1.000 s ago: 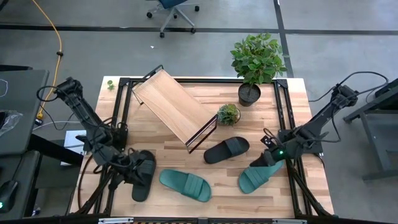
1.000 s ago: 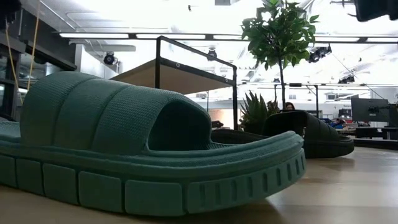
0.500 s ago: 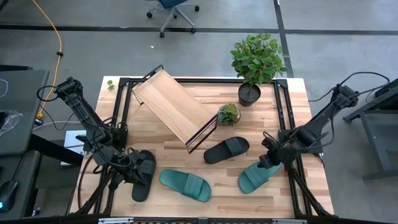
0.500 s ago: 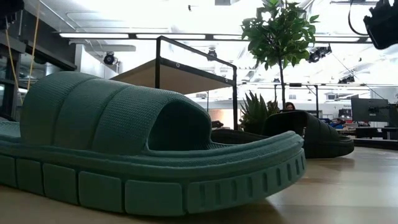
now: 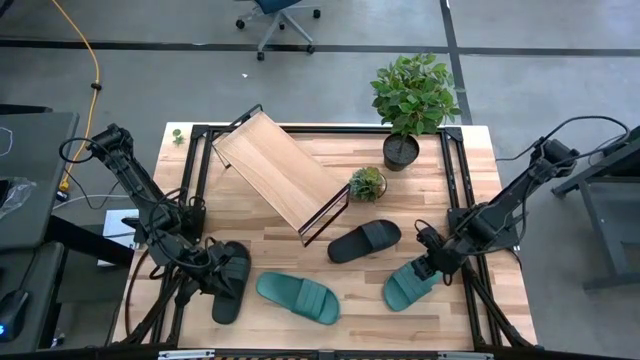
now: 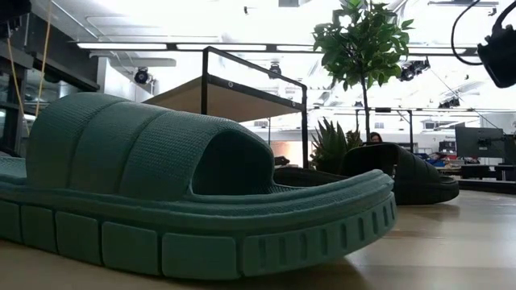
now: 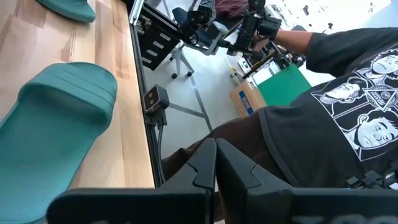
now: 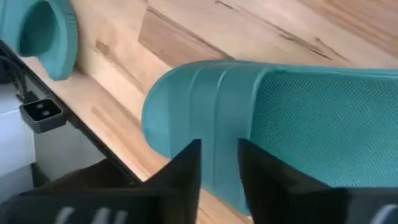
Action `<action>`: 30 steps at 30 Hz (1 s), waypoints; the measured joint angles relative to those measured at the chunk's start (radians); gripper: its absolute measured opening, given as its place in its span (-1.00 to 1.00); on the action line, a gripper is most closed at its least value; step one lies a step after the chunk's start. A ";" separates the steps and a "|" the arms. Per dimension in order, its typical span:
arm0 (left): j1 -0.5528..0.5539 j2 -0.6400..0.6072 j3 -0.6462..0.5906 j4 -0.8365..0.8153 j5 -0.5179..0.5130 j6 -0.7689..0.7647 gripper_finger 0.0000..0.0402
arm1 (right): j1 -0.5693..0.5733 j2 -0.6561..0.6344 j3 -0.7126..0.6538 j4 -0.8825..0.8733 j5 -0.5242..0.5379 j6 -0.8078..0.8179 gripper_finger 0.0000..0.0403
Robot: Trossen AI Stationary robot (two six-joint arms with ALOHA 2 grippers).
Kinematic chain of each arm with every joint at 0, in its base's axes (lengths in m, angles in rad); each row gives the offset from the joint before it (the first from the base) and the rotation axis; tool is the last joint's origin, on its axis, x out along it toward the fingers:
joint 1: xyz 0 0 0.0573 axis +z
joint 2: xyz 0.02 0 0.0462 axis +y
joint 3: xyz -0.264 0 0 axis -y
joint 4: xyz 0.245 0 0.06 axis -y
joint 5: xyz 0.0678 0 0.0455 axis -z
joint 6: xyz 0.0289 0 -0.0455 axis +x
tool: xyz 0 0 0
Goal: Pick and place slippers onto the shelf
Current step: Put the right green pair of slippers on the shelf
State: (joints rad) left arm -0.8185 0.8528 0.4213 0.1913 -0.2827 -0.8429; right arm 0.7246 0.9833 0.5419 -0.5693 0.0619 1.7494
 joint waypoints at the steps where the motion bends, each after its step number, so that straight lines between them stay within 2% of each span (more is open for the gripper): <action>1: 0.000 0.000 0.000 0.000 0.000 0.000 -1.00 | 0.000 0.000 0.000 -0.013 -0.002 0.003 -0.40; 5: 0.000 0.000 0.000 0.000 0.002 -0.002 -1.00 | 0.000 0.000 0.000 -0.042 -0.011 0.006 -0.23; 9: 0.000 0.000 0.000 0.000 0.002 -0.004 -1.00 | 0.000 0.000 0.000 -0.041 -0.011 0.006 -0.16; 23: 0.000 0.000 0.000 -0.001 0.002 -0.002 -1.00 | 0.001 0.103 -0.001 0.026 -0.016 0.008 -0.15; 30: 0.000 0.000 0.000 -0.008 0.002 0.000 -1.00 | 0.001 0.148 -0.001 0.115 -0.014 0.008 -0.15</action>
State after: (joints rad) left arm -0.8185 0.8528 0.4213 0.1833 -0.2812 -0.8427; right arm 0.7258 1.1311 0.5411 -0.4540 0.0483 1.7573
